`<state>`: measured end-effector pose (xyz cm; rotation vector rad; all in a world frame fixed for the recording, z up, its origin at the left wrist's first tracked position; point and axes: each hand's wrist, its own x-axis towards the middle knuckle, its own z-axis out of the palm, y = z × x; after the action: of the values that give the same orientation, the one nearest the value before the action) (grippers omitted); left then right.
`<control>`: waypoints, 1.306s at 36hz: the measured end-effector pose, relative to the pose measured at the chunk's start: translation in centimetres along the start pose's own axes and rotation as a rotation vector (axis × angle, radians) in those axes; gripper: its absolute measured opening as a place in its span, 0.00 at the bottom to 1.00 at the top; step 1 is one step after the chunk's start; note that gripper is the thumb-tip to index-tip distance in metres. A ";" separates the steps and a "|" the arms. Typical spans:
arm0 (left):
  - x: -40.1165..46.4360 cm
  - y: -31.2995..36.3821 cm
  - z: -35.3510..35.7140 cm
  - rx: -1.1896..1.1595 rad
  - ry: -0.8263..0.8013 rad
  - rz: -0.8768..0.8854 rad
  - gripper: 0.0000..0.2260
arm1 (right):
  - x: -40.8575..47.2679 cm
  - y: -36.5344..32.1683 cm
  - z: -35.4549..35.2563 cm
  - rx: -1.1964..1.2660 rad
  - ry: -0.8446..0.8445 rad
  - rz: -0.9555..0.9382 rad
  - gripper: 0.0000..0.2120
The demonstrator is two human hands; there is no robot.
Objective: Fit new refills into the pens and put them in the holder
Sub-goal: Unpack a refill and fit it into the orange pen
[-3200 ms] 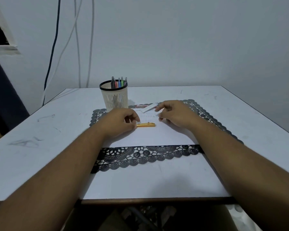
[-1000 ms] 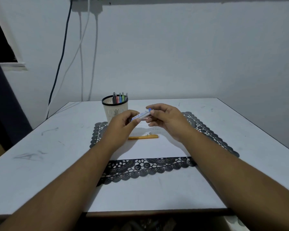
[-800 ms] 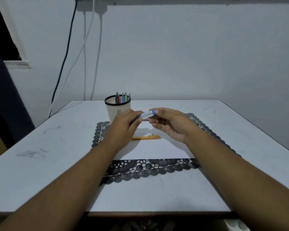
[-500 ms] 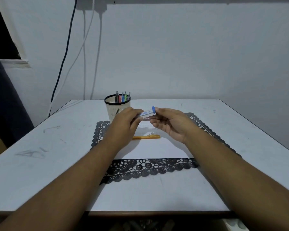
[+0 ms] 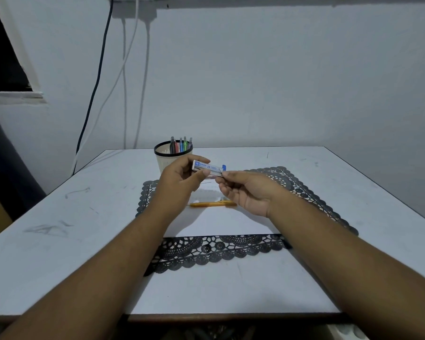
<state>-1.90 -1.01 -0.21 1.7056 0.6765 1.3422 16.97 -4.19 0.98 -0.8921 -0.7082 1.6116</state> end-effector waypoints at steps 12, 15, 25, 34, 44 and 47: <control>-0.1 0.2 0.1 -0.097 -0.026 -0.033 0.07 | 0.3 0.5 0.1 0.089 0.019 -0.020 0.05; 0.0 0.2 0.2 -0.105 -0.013 -0.032 0.07 | 0.4 0.6 0.3 0.089 0.013 -0.017 0.05; 0.1 0.0 0.1 -0.105 0.030 -0.030 0.06 | 0.1 0.9 0.4 0.111 0.008 0.008 0.05; 0.2 -0.5 -0.6 0.058 0.041 -0.079 0.07 | 0.3 0.3 -0.1 0.078 0.103 -0.073 0.04; 0.0 -0.5 -1.0 0.567 0.005 0.004 0.06 | 0.1 0.2 -0.7 -0.193 0.155 -0.250 0.03; 0.0 -0.8 -1.1 0.611 -0.026 0.005 0.08 | 0.1 0.3 -0.7 -0.261 0.181 -0.293 0.04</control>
<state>-2.88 -0.25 -0.83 2.1908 1.1508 1.1809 17.36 -4.18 0.34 -1.0530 -0.8890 1.1810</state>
